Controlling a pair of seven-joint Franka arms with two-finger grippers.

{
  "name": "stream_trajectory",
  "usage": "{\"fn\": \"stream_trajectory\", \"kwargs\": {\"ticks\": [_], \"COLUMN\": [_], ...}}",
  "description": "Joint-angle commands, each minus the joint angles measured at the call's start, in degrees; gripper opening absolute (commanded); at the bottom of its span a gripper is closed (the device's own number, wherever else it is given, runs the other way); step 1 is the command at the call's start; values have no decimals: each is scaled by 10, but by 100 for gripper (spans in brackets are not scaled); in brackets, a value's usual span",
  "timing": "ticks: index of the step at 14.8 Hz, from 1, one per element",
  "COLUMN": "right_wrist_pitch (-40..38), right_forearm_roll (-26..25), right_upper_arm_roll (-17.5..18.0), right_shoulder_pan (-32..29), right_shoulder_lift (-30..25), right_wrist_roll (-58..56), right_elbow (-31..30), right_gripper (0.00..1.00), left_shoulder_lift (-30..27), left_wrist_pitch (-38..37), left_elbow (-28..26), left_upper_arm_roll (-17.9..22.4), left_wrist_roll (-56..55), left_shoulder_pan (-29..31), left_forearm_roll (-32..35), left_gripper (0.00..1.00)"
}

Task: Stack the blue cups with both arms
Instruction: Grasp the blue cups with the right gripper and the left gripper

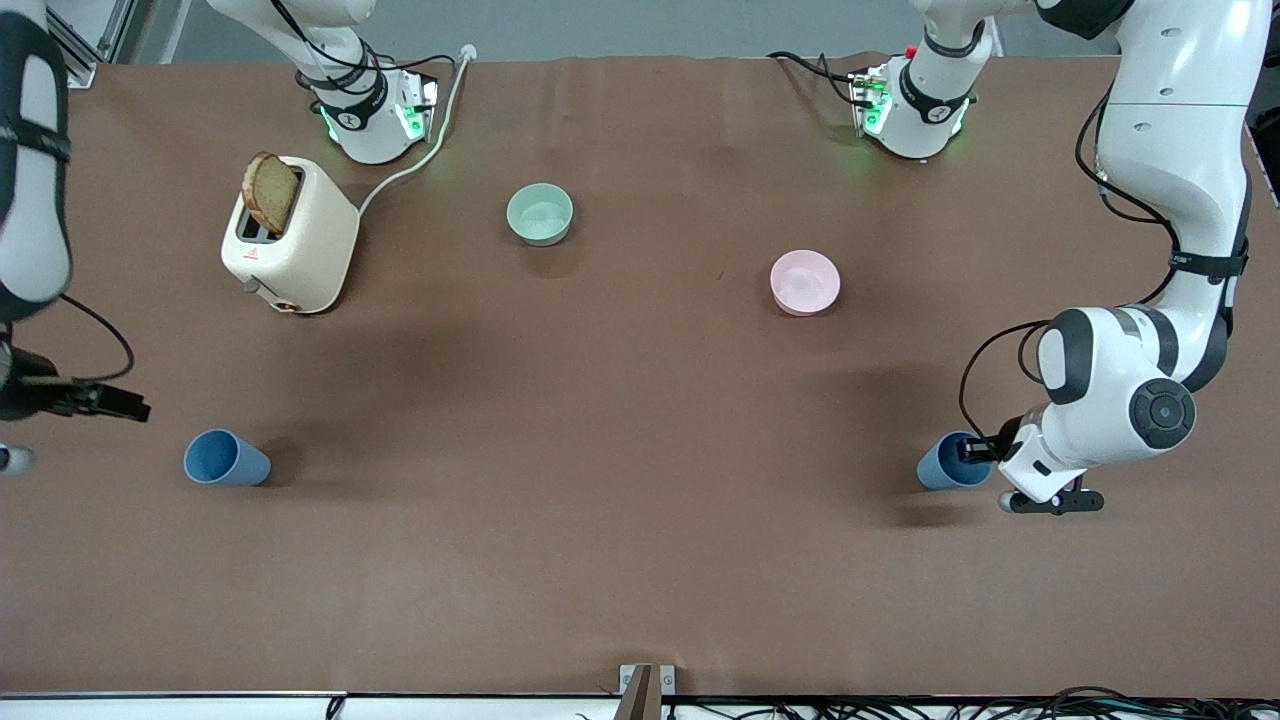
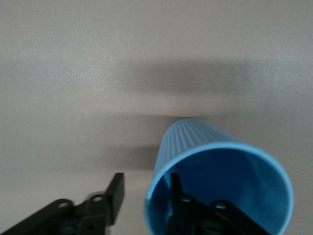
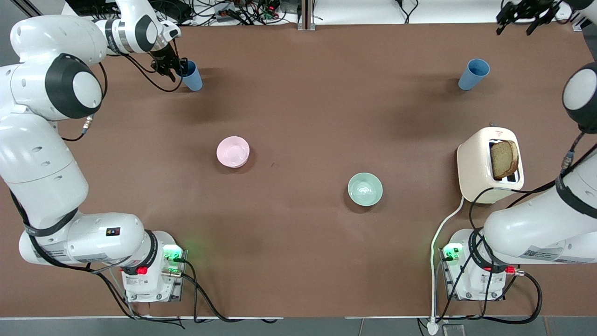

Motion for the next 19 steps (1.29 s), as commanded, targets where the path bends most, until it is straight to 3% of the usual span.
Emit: {"fn": "stream_trajectory", "kwargs": {"ticks": [1,5,7,10,11,13,14,17,19], "right_wrist_pitch": [48,122,124,126,126,129,128,122,107], "right_forearm_roll": [26,73,78,101,102,102,102,102,101], "right_upper_arm_roll": [6,5,5,5,5,5,5,5,5], "right_shoulder_pan": [-13,-28,-30,-39,-40,-41,-40,-40,-34], "right_shoulder_lift": [50,118,132,151,152,153,153,151,146], "right_wrist_roll": [-23,-99,-100,-113,-125,-139,-139,-137,-133], "right_elbow": [4,5,5,4,4,0,-1,-2,-2], "right_gripper": [100,100,96,87,72,17,7,3,3], "left_shoulder_lift": [-9,-52,-71,-72,-72,-55,-42,5,24], "left_wrist_pitch": [2,-7,-58,-86,-83,-79,-77,-20,-7], "left_elbow": [-5,4,24,40,44,61,67,81,80], "left_upper_arm_roll": [-2,-23,-66,-139,-142,-141,-140,-133,-123], "left_wrist_roll": [-23,-51,-106,-297,-362,-453,-491,-579,-619], "left_shoulder_pan": [-4,-12,-15,-51,-79,-152,-181,-257,-285], "left_forearm_roll": [7,2,2,8,11,21,21,26,65], "left_gripper": [0,0,0,0,0,0,0,0,1]}}
